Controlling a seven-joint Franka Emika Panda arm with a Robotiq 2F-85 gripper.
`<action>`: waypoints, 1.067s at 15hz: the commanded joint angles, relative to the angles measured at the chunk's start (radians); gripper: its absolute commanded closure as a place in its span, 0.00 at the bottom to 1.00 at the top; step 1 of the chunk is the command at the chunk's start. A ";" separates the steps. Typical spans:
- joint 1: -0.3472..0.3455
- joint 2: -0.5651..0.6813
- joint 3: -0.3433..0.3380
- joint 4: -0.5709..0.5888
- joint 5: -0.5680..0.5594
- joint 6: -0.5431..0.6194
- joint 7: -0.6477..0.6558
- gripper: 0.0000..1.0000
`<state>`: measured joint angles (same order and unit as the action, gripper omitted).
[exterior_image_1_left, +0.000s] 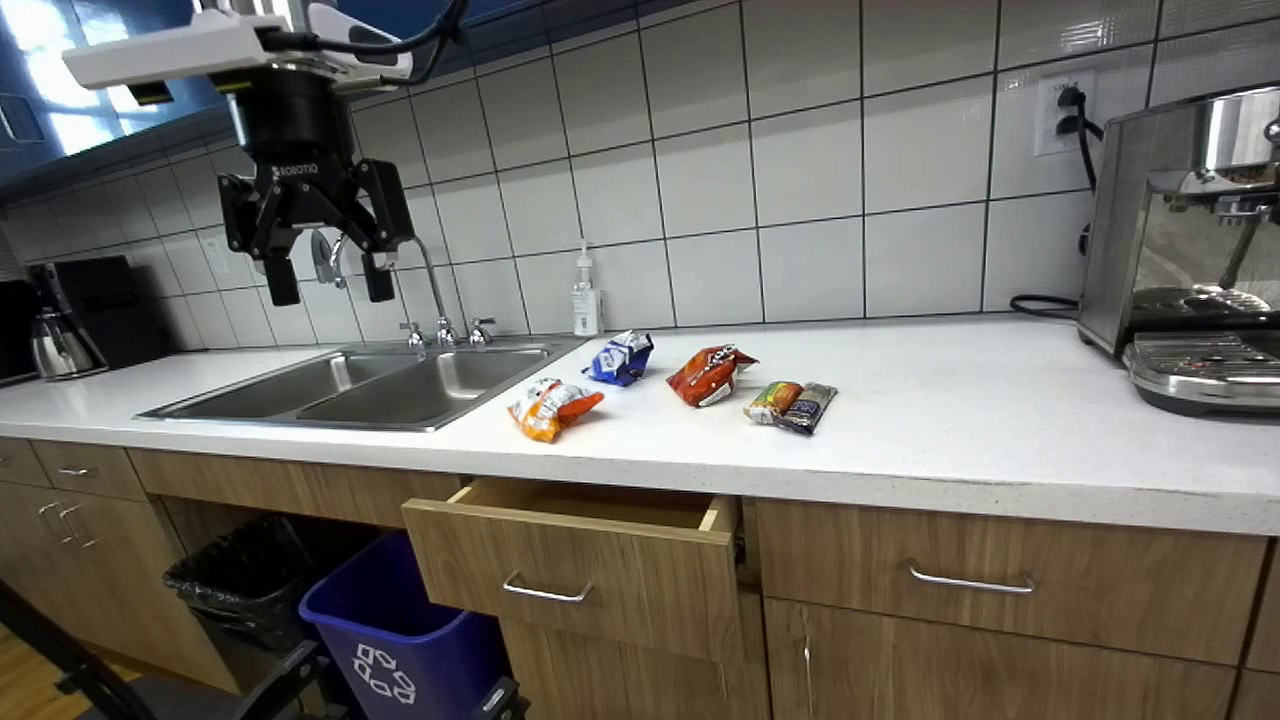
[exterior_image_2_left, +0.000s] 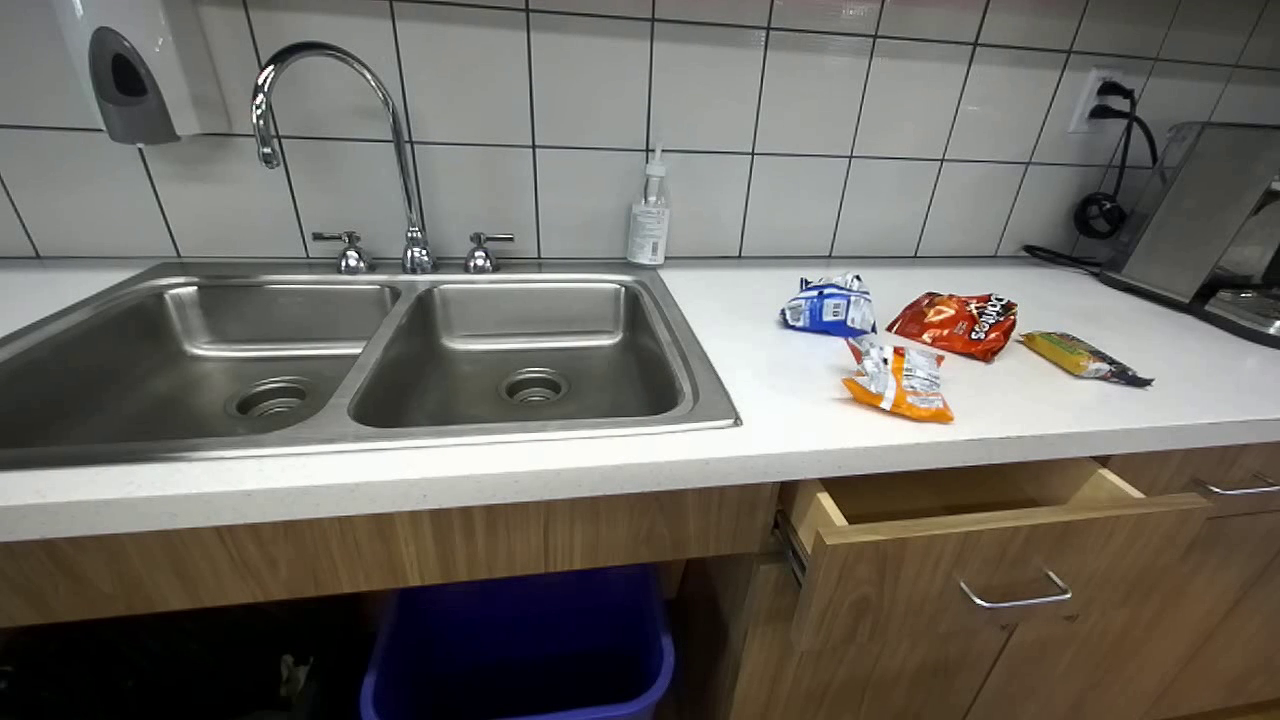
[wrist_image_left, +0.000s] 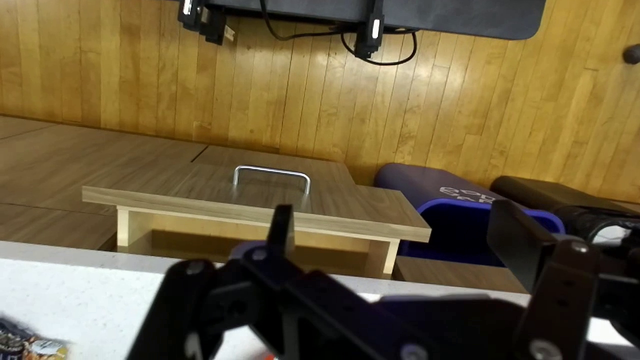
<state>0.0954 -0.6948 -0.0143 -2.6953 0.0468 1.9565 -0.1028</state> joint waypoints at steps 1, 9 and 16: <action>-0.029 0.023 0.002 -0.030 -0.015 0.090 0.000 0.00; -0.062 0.138 -0.012 -0.047 -0.030 0.238 -0.003 0.00; -0.089 0.265 -0.002 -0.050 -0.076 0.377 0.014 0.00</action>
<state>0.0288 -0.4824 -0.0269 -2.7487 0.0060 2.2740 -0.1022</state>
